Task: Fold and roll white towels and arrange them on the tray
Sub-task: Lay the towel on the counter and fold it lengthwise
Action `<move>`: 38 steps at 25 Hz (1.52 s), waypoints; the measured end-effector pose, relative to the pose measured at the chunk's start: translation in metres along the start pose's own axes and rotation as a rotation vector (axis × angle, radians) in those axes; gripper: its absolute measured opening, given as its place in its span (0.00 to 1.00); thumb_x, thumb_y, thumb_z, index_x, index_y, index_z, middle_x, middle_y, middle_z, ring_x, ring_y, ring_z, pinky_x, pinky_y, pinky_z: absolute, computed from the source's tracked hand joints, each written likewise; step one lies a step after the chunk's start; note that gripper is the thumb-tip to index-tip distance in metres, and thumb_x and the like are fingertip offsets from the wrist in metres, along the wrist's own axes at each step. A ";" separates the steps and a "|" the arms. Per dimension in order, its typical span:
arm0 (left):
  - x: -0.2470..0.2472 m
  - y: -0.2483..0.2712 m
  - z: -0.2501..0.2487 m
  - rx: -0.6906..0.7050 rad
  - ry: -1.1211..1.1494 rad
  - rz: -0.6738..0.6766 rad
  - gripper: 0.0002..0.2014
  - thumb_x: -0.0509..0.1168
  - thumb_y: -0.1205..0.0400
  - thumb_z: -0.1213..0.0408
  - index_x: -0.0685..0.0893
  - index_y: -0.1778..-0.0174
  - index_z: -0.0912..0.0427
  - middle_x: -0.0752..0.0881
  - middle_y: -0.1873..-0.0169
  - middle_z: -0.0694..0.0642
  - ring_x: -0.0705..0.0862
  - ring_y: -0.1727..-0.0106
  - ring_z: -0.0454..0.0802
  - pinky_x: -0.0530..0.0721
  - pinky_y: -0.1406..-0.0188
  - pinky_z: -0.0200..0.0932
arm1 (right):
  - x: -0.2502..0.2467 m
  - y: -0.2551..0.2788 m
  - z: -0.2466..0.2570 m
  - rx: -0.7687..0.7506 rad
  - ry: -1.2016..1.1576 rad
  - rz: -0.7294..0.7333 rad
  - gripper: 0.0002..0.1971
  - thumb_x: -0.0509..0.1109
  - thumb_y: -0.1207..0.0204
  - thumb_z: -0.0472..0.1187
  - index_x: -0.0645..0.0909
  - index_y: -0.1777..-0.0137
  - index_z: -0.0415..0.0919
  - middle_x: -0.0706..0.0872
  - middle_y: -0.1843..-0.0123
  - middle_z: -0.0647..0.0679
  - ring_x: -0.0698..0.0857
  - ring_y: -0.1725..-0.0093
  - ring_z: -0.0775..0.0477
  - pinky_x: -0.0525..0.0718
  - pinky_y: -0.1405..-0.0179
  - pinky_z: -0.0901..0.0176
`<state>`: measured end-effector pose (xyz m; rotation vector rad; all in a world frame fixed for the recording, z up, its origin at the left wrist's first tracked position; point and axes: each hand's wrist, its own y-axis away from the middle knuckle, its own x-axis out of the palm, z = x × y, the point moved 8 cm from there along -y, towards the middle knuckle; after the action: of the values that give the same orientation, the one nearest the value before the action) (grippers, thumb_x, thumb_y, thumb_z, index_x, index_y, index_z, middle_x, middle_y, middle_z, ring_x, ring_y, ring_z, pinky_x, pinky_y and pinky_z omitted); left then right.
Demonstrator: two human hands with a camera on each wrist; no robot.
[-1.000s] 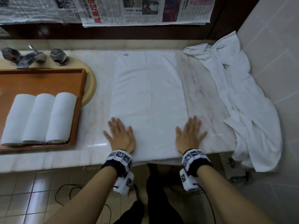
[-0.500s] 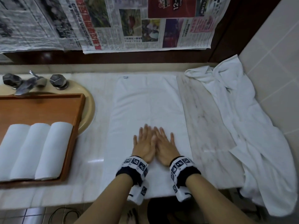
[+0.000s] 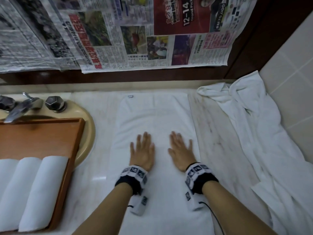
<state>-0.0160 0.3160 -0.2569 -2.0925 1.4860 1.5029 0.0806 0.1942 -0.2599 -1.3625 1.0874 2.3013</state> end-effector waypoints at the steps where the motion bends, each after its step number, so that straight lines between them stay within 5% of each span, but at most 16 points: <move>1: -0.013 -0.006 0.028 -0.133 -0.026 -0.062 0.28 0.36 0.10 0.51 0.38 0.15 0.53 0.34 0.16 0.49 0.33 0.16 0.48 0.31 0.18 0.57 | -0.007 -0.005 -0.030 0.151 -0.015 -0.033 0.32 0.42 0.12 0.52 0.32 0.15 0.44 0.24 0.19 0.53 0.31 0.16 0.49 0.34 0.21 0.30; 3: -0.043 -0.006 0.071 -0.441 -0.007 -0.179 0.30 0.35 0.11 0.48 0.36 0.15 0.56 0.33 0.16 0.53 0.31 0.16 0.53 0.31 0.19 0.63 | -0.024 -0.002 -0.071 0.450 -0.072 -0.073 0.35 0.43 0.13 0.56 0.32 0.16 0.40 0.25 0.17 0.47 0.29 0.17 0.46 0.31 0.23 0.28; 4: -0.048 -0.009 0.068 -0.448 0.007 -0.181 0.31 0.36 0.11 0.48 0.36 0.15 0.57 0.33 0.16 0.54 0.31 0.16 0.54 0.30 0.20 0.64 | -0.028 -0.006 -0.068 0.464 -0.087 -0.083 0.36 0.43 0.14 0.57 0.32 0.16 0.39 0.26 0.16 0.46 0.28 0.17 0.45 0.30 0.24 0.29; 8: -0.027 -0.038 0.010 -0.024 -0.104 -0.033 0.29 0.39 0.11 0.50 0.37 0.15 0.51 0.32 0.16 0.49 0.31 0.16 0.51 0.30 0.20 0.58 | -0.023 -0.032 -0.001 0.075 0.003 -0.068 0.33 0.44 0.12 0.53 0.31 0.15 0.46 0.26 0.16 0.52 0.27 0.17 0.48 0.31 0.21 0.32; 17: -0.030 -0.006 0.016 -0.071 -0.064 -0.018 0.31 0.44 0.11 0.49 0.41 0.14 0.53 0.36 0.16 0.49 0.35 0.15 0.50 0.36 0.18 0.53 | -0.014 -0.010 0.003 -0.015 -0.008 -0.022 0.33 0.47 0.12 0.50 0.33 0.15 0.45 0.25 0.16 0.52 0.26 0.18 0.49 0.27 0.21 0.36; 21: -0.022 -0.045 -0.041 0.171 0.069 0.078 0.28 0.38 0.10 0.48 0.44 0.14 0.48 0.40 0.15 0.46 0.37 0.15 0.44 0.33 0.19 0.49 | -0.031 -0.050 0.041 -0.172 -0.047 0.027 0.31 0.47 0.12 0.49 0.36 0.14 0.47 0.33 0.14 0.53 0.33 0.16 0.49 0.34 0.19 0.34; 23: -0.031 -0.068 -0.016 0.090 -0.051 0.068 0.27 0.37 0.10 0.49 0.43 0.14 0.47 0.40 0.15 0.46 0.37 0.15 0.45 0.32 0.19 0.52 | -0.039 -0.071 0.018 -0.129 -0.012 0.055 0.31 0.46 0.11 0.50 0.35 0.14 0.47 0.32 0.14 0.53 0.34 0.15 0.50 0.34 0.19 0.36; 27: -0.078 -0.083 0.057 -0.360 -0.022 -0.087 0.30 0.36 0.11 0.46 0.38 0.14 0.53 0.34 0.16 0.49 0.33 0.16 0.51 0.31 0.19 0.60 | -0.074 -0.085 -0.060 0.283 -0.022 -0.003 0.34 0.45 0.13 0.55 0.32 0.15 0.43 0.27 0.15 0.50 0.30 0.16 0.48 0.30 0.22 0.33; 32: -0.036 -0.103 -0.044 0.145 0.033 0.102 0.27 0.34 0.10 0.50 0.41 0.14 0.48 0.38 0.15 0.46 0.35 0.16 0.46 0.30 0.20 0.51 | -0.060 -0.107 0.024 -0.140 0.009 0.054 0.32 0.44 0.12 0.52 0.34 0.15 0.46 0.29 0.15 0.53 0.32 0.16 0.50 0.33 0.19 0.35; 36: -0.082 -0.121 0.048 -0.229 -0.084 -0.043 0.28 0.35 0.11 0.47 0.39 0.14 0.50 0.35 0.16 0.47 0.34 0.16 0.48 0.33 0.18 0.57 | -0.082 -0.116 -0.049 0.214 -0.004 0.027 0.36 0.45 0.14 0.57 0.30 0.16 0.45 0.25 0.16 0.52 0.28 0.17 0.51 0.28 0.23 0.33; 38: -0.094 -0.124 0.045 -0.240 0.055 -0.070 0.30 0.36 0.11 0.46 0.40 0.14 0.54 0.36 0.15 0.49 0.34 0.15 0.50 0.32 0.19 0.57 | -0.092 -0.120 -0.043 0.231 -0.015 0.002 0.37 0.47 0.15 0.57 0.31 0.16 0.43 0.26 0.16 0.51 0.28 0.17 0.50 0.26 0.24 0.34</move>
<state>0.0535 0.4627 -0.2516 -2.3102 1.2901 1.6832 0.2229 0.2600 -0.2511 -1.2534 1.3035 2.1053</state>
